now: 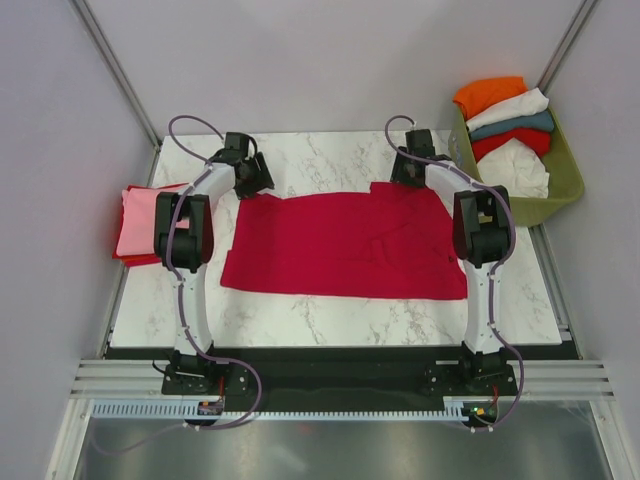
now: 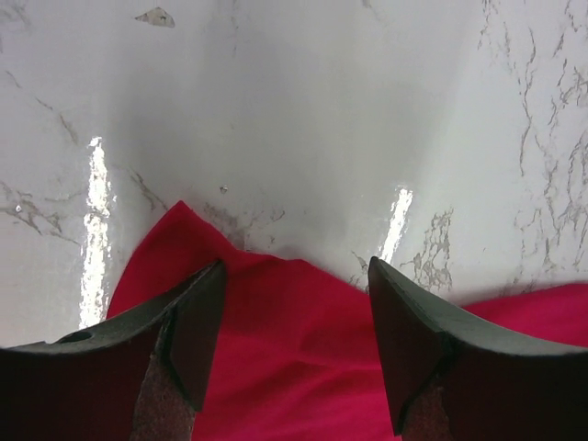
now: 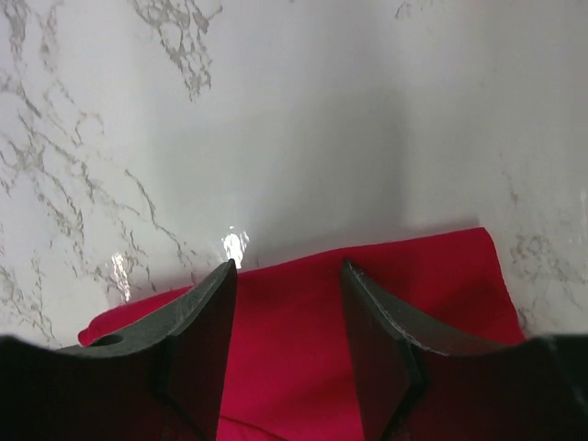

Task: Fold and stack the t-shirts
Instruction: Fold the tshirt

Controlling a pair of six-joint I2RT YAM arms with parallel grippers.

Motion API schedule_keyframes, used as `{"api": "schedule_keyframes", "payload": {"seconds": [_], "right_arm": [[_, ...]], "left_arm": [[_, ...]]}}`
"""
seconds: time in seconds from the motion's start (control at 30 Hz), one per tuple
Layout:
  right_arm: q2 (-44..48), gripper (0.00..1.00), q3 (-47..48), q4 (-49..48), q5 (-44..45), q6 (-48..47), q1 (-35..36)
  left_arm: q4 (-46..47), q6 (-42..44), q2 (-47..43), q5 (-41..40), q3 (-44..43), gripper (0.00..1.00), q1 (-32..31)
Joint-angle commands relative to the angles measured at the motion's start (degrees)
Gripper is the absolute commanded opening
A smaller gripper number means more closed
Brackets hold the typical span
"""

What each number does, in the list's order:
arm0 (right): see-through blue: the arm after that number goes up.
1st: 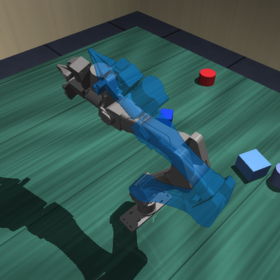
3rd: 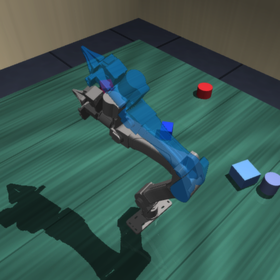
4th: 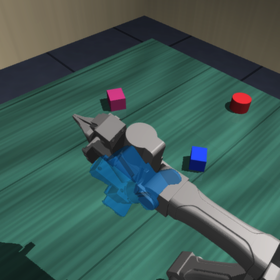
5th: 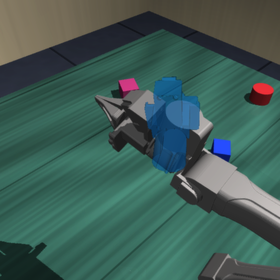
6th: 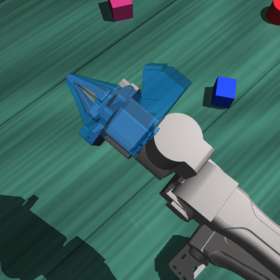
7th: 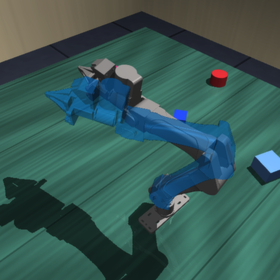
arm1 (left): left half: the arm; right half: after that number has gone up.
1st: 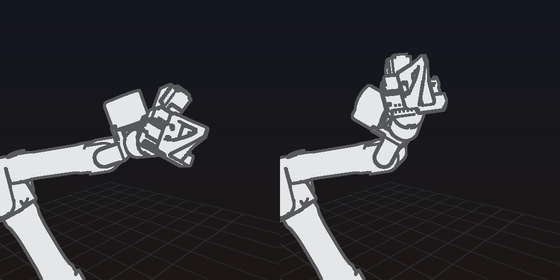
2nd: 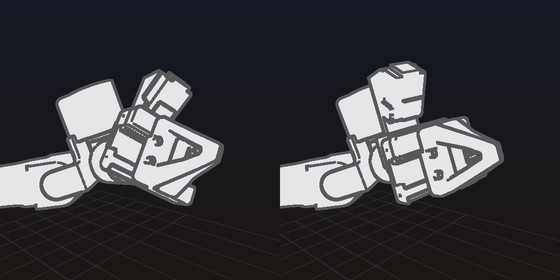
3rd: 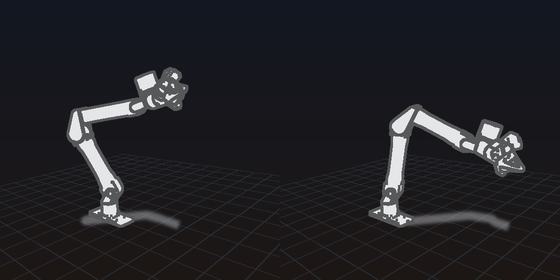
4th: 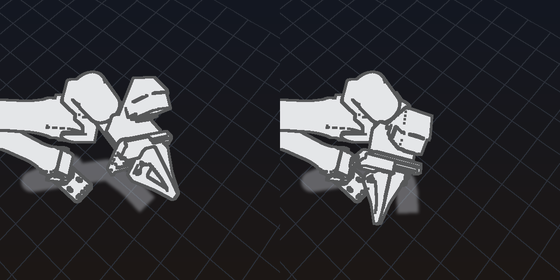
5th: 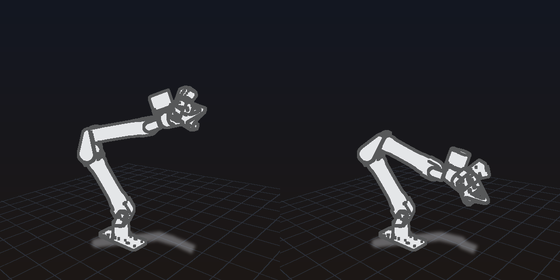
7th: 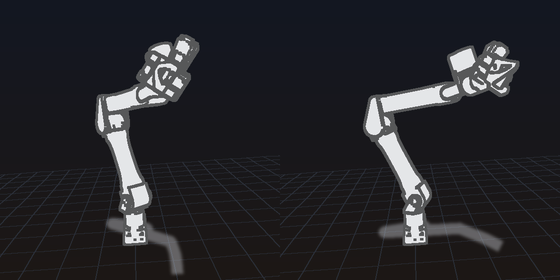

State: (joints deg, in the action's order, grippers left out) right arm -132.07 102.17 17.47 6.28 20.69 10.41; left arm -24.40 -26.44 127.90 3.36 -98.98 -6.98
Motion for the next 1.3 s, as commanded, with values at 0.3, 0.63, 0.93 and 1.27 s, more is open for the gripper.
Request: {"api": "schedule_keyframes", "payload": {"seconds": [0.3,0.63,0.93,1.27], "right_arm": [[-3.73,0.59,7.70,2.22,-2.86,1.90,-1.71],[2.08,0.65,5.24,-1.04,-5.67,1.20,-1.63],[6.30,0.64,2.07,-2.36,-4.00,0.93,-1.89],[7.18,0.63,1.10,-2.62,-4.09,1.37,-2.50]], "left_arm": [[-3.02,-2.92,-0.01,-7.40,-0.69,0.68,3.03],[2.43,-1.86,-5.55,-4.67,-0.78,0.75,2.85],[1.03,-1.87,-8.71,-12.83,3.62,0.70,3.03],[-1.26,-1.34,-4.16,-14.60,1.42,0.64,3.64]]}}
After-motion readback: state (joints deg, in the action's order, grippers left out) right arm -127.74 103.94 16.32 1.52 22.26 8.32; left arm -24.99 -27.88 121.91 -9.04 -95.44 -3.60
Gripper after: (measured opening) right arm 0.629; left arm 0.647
